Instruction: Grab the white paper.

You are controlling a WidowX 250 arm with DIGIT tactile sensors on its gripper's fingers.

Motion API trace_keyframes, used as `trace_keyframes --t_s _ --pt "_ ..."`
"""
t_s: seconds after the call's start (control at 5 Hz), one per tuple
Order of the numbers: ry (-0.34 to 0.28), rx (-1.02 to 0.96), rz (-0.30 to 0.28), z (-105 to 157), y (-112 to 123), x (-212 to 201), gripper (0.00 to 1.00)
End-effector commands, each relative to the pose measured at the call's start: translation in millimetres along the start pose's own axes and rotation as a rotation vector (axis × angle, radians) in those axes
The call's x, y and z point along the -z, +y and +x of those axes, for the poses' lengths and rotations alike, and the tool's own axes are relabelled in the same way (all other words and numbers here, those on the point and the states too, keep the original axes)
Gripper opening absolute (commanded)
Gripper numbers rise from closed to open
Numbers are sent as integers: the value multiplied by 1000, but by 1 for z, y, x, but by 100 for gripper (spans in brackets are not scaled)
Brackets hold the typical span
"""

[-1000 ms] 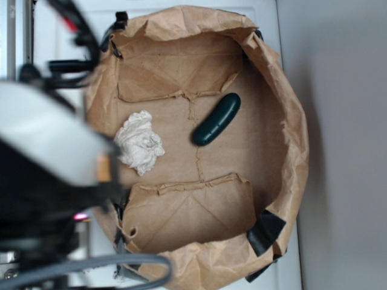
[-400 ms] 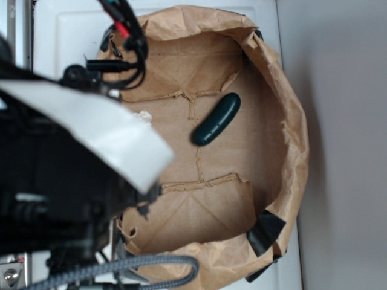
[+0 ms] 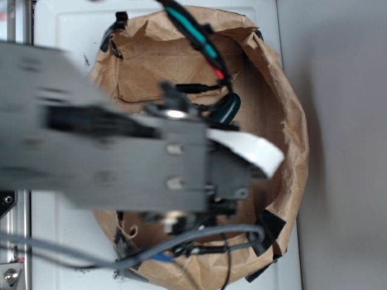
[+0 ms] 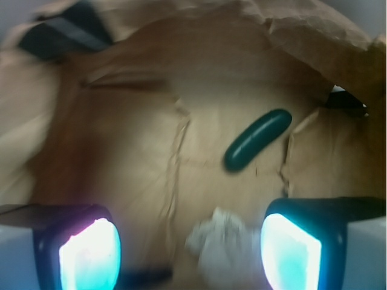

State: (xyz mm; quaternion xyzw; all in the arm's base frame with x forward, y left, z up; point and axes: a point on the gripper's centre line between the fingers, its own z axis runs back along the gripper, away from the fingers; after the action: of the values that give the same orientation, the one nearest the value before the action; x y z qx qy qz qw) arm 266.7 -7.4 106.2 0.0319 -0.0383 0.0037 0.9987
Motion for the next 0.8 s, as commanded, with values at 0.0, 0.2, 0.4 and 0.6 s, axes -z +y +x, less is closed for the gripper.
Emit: trace_keyframes --t_s 0.0,0.2,0.4,0.6 --pt "4 -176 -90 -23 24 23 100" --pt "11 -137 -81 -40 24 29 100" --pt "36 -141 -98 -48 23 41 100" --pt "36 -119 -80 -48 20 51 100"
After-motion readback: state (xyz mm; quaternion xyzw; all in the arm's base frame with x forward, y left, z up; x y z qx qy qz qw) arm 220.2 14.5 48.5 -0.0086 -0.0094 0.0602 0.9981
